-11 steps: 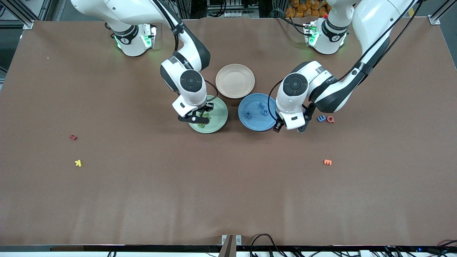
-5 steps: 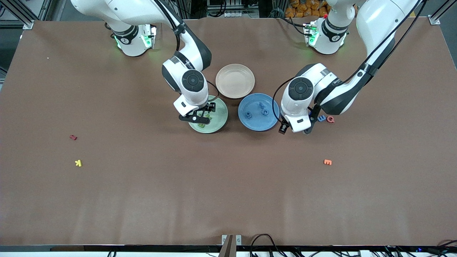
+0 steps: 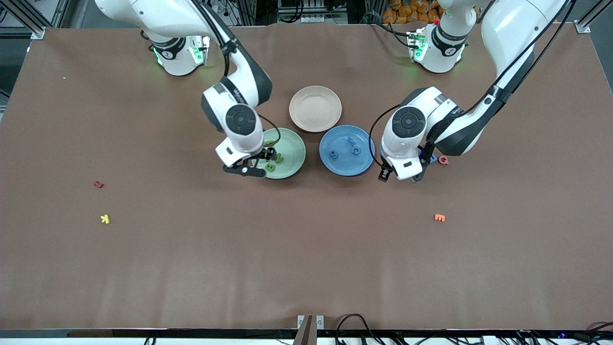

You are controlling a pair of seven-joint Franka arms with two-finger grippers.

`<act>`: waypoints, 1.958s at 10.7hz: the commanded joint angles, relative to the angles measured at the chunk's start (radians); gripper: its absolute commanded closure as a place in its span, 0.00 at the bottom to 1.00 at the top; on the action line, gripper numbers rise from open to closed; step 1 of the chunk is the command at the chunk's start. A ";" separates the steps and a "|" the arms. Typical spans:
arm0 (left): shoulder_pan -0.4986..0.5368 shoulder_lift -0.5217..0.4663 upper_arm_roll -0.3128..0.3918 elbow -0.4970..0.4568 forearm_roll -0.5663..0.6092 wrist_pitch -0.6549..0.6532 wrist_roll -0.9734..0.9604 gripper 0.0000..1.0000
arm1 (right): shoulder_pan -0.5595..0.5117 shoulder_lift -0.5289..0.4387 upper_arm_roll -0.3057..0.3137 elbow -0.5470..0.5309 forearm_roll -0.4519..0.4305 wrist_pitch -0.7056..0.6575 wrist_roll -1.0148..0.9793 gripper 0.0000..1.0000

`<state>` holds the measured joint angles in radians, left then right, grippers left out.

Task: Sort letters by color into matching plates
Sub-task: 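Place the g on the green plate while the left gripper returns to letters, then withdraw the right gripper from the table while the left gripper nears the m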

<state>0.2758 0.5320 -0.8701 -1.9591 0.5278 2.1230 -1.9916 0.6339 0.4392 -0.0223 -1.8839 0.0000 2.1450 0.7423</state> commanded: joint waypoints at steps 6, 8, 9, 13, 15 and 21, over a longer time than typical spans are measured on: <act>0.060 -0.010 -0.004 -0.003 -0.006 -0.023 -0.023 0.26 | -0.340 -0.076 -0.021 0.044 -0.001 -0.059 -0.340 0.00; 0.077 -0.010 -0.004 -0.003 -0.006 -0.031 -0.016 0.25 | -0.422 -0.077 -0.021 0.075 -0.002 -0.083 -0.423 0.00; 0.082 -0.012 -0.004 -0.001 -0.006 -0.043 -0.013 0.25 | -0.462 -0.077 -0.021 0.086 -0.002 -0.088 -0.460 0.00; 0.109 -0.014 -0.004 -0.004 -0.006 -0.052 -0.021 0.25 | -0.601 -0.077 -0.018 0.104 -0.002 -0.086 -0.596 0.00; 0.123 -0.018 -0.004 -0.007 -0.006 -0.052 -0.026 0.26 | -0.622 -0.077 -0.025 0.106 -0.003 -0.079 -0.633 0.00; 0.140 -0.018 -0.004 -0.024 -0.005 -0.052 -0.018 0.26 | -0.628 -0.206 -0.071 0.101 -0.002 -0.148 -0.673 0.00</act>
<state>0.4000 0.5320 -0.8681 -1.9606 0.5278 2.0835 -2.0069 0.0143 0.3137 -0.0932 -1.7699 -0.0017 2.0478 0.0885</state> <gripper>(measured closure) 0.251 0.000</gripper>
